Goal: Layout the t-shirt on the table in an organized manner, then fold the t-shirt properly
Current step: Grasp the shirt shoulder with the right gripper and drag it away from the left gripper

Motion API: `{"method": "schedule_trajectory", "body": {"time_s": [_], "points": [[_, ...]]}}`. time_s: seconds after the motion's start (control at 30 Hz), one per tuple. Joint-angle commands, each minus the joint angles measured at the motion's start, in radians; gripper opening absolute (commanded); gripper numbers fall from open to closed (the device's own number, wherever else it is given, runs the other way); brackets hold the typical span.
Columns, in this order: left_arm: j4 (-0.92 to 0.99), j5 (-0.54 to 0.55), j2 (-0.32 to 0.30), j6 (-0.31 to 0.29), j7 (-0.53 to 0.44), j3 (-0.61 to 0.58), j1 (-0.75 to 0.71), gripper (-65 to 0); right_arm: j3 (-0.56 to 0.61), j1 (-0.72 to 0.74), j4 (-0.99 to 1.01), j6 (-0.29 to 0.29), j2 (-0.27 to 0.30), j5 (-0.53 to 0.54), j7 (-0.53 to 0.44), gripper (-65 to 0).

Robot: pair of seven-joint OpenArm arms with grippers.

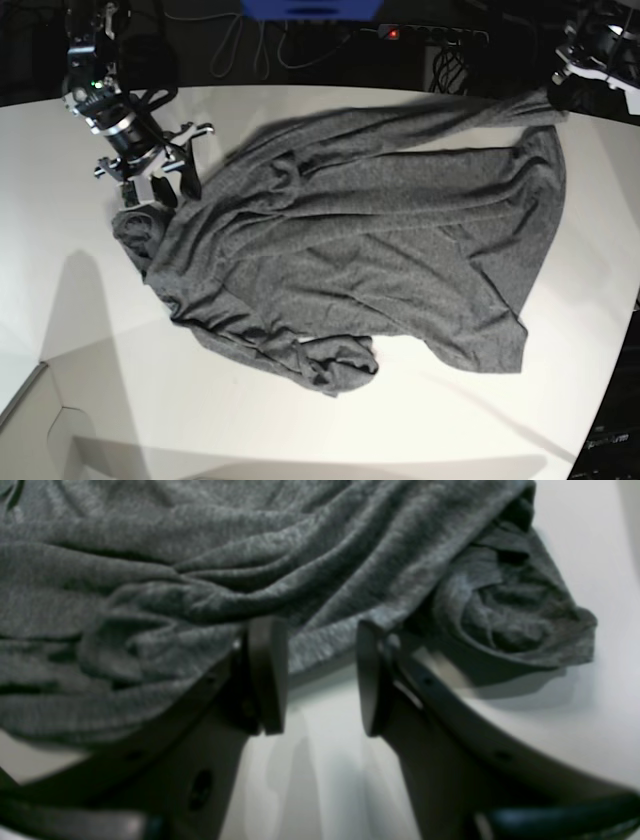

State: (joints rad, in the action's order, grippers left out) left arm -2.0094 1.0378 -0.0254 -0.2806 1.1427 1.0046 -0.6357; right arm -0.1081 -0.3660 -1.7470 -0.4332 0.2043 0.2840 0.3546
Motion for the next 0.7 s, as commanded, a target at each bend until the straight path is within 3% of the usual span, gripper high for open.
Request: {"method": "schedule_trajectory", "body": {"time_s": [0.0, 0.2, 0.3, 0.4, 0.53, 0.67], "points": [[-0.014, 0.032, -0.009, 0.002, -0.011, 0.009, -0.009, -65.0, 0.003, 0.008, -0.014, -0.006, 0.008, 0.008, -0.024, -41.3], [-0.012, 0.031, 0.009, -0.003, -0.011, 0.003, -0.057, -65.0, 0.032, 0.015, -0.008, -0.006, 0.007, 0.008, -0.024, -41.2], [-0.012, 0.029, 0.023, -0.003, -0.011, 0.003, -0.059, -65.0, 0.034, 0.037, 0.005, -0.002, -0.024, 0.007, -0.021, -40.4], [-0.012, 0.029, 0.026, -0.004, -0.011, 0.003, -0.059, -65.0, 0.014, 0.055, 0.038, -0.002, -0.035, 0.007, -0.019, -33.7], [-0.012, 0.026, 0.026, -0.004, -0.011, 0.004, -0.06, -65.0, 0.014, 0.094, 0.072, -0.002, -0.029, 0.007, 0.053, -22.8], [-0.012, 0.026, 0.026, -0.003, -0.011, 0.003, -0.059, -65.0, -0.014, 0.123, 0.092, -0.002, -0.032, 0.007, 0.108, -19.4]]}}
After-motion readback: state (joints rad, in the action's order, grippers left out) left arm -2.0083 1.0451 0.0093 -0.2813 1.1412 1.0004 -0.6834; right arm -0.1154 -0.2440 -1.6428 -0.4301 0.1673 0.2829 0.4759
